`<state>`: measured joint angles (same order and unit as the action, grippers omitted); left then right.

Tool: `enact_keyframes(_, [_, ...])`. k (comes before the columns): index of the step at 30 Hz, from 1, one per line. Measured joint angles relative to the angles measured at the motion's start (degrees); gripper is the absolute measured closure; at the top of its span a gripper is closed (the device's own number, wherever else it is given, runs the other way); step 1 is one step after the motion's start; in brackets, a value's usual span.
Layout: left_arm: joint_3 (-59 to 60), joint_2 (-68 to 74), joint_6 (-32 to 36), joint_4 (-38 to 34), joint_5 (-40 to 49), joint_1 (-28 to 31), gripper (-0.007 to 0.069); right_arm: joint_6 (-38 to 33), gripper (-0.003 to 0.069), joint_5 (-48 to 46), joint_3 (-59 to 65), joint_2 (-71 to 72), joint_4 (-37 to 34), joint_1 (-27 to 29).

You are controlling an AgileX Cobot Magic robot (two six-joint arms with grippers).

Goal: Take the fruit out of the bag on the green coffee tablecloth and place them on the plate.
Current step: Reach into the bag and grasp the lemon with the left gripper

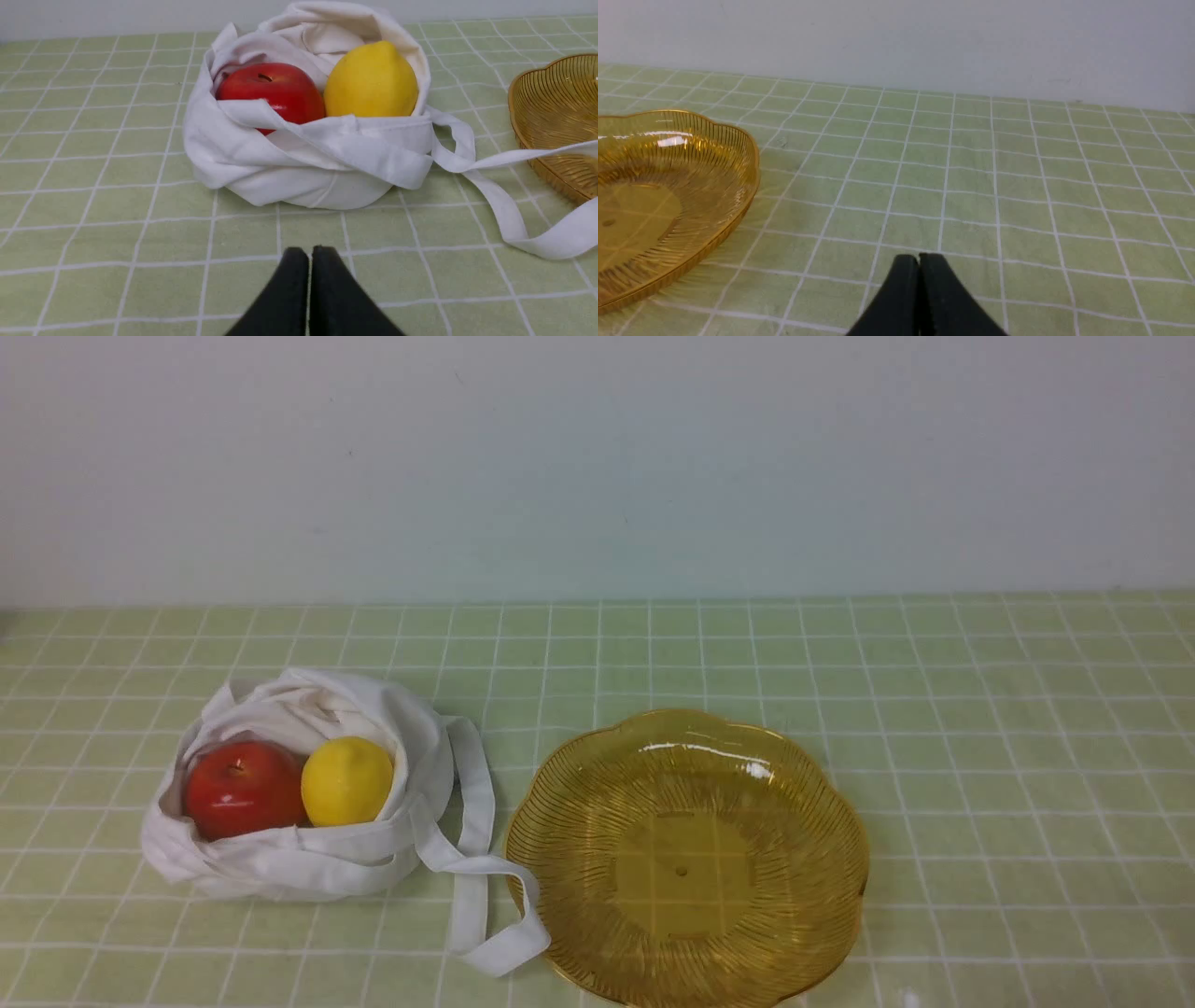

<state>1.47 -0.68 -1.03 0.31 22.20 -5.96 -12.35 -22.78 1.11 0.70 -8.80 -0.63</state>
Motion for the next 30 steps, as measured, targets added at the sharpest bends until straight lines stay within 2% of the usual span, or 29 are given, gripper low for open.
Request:
enact_keyframes(23, [0.0, 0.0, 0.6, 0.7, -0.5, 0.0, 0.0632, 0.0, 0.0673, 0.0, 0.0, 0.0, 0.0, 0.0])
enact_keyframes(26, [0.1, 0.0, 0.0, 0.5, -3.5, 0.0, 0.0632, 0.0, 0.0673, 0.0, 0.0, 0.0, 0.0, 0.0])
enact_keyframes(30, [0.2, 0.0, -3.5, -3.0, -15.0, 0.0, 0.0632, 0.0, 0.0673, 0.0, 0.0, 0.0, 0.0, 0.0])
